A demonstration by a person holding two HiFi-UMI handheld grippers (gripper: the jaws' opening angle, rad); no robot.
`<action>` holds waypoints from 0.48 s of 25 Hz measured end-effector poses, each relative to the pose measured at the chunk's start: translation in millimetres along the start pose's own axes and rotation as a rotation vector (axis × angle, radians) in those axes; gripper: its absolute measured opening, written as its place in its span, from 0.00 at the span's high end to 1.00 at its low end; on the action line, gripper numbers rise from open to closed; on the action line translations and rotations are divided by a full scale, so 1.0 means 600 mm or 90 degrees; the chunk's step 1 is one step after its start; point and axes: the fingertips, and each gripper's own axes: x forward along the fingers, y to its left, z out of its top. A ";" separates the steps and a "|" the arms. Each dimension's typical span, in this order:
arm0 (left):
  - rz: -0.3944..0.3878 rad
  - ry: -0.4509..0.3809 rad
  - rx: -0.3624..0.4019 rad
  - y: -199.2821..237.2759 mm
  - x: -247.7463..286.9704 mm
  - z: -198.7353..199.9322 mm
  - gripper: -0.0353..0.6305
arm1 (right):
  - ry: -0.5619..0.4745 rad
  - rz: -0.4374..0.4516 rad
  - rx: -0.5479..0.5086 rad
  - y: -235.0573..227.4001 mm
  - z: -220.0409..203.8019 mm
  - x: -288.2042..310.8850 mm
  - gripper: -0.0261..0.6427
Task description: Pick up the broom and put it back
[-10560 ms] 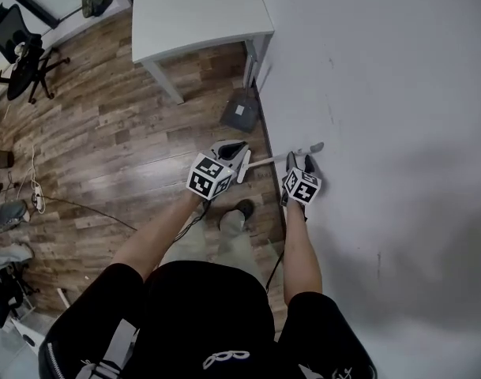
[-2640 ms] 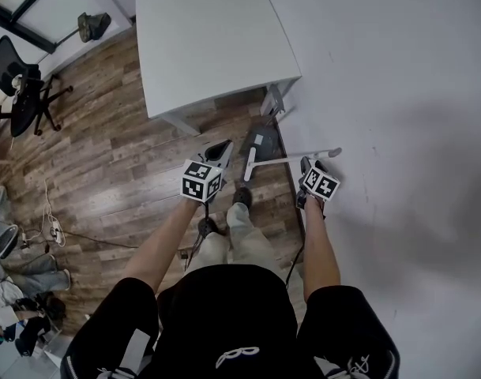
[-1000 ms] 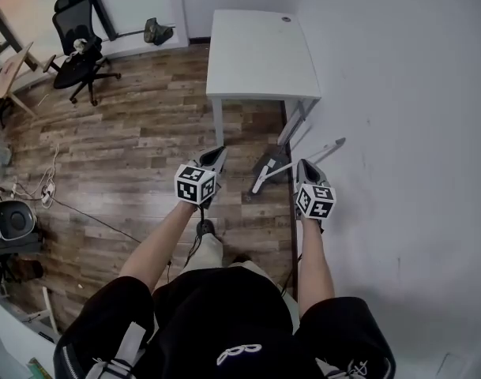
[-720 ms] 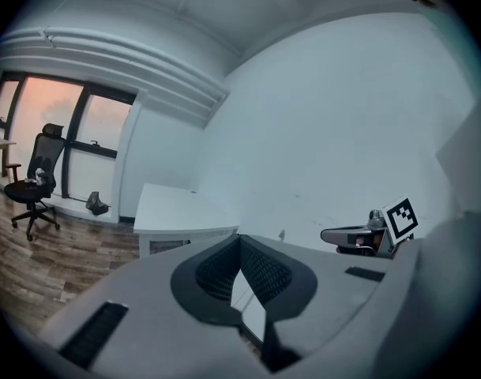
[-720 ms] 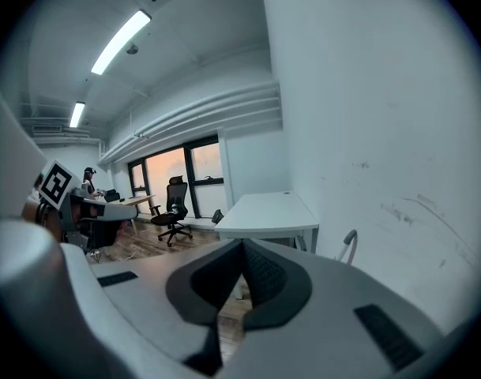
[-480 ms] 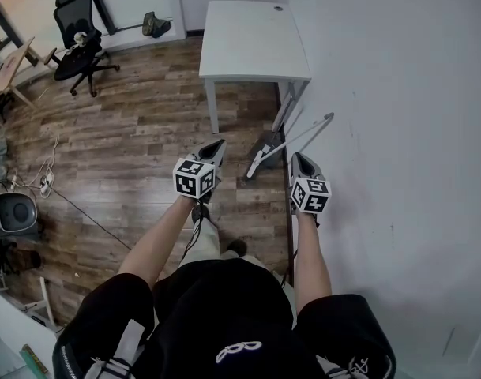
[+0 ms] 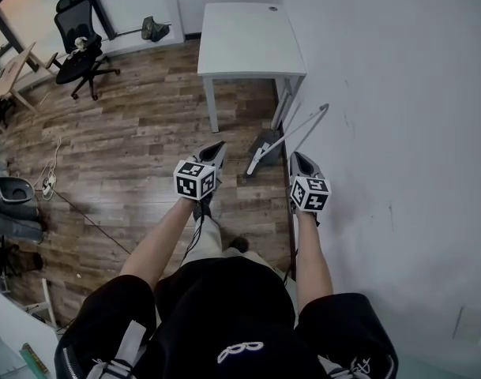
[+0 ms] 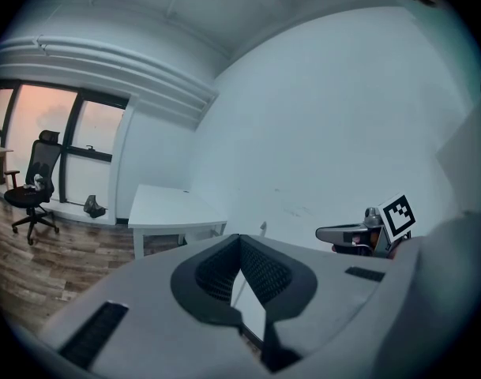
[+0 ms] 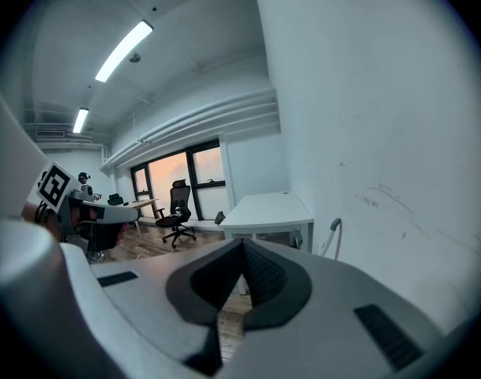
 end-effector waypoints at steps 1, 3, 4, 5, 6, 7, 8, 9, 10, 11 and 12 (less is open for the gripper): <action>0.000 0.000 0.001 -0.003 -0.004 -0.002 0.92 | 0.000 0.000 0.001 0.001 -0.002 -0.005 0.93; -0.001 0.000 0.004 -0.009 -0.009 -0.004 0.92 | 0.000 0.000 0.002 0.003 -0.007 -0.012 0.92; -0.001 0.000 0.005 -0.010 -0.012 -0.005 0.92 | 0.000 0.000 0.003 0.003 -0.008 -0.015 0.93; -0.001 -0.001 0.006 -0.011 -0.014 -0.004 0.92 | -0.001 -0.001 0.004 0.003 -0.008 -0.017 0.92; -0.001 -0.001 0.007 -0.012 -0.016 -0.004 0.92 | -0.003 -0.001 0.005 0.003 -0.008 -0.019 0.92; -0.001 -0.002 0.007 -0.012 -0.018 -0.003 0.92 | -0.004 -0.002 0.006 0.004 -0.007 -0.020 0.92; -0.002 -0.002 0.009 -0.013 -0.020 -0.003 0.92 | -0.006 -0.002 0.007 0.004 -0.006 -0.021 0.92; -0.002 -0.002 0.010 -0.013 -0.021 -0.003 0.92 | -0.007 -0.002 0.008 0.005 -0.006 -0.022 0.92; -0.003 -0.001 0.012 -0.014 -0.022 -0.003 0.92 | -0.008 -0.001 0.008 0.007 -0.005 -0.024 0.92; -0.004 -0.001 0.014 -0.015 -0.023 -0.003 0.92 | -0.009 -0.001 0.009 0.008 -0.005 -0.025 0.92; -0.006 0.000 0.017 -0.016 -0.024 -0.003 0.92 | -0.010 0.000 0.010 0.009 -0.004 -0.026 0.92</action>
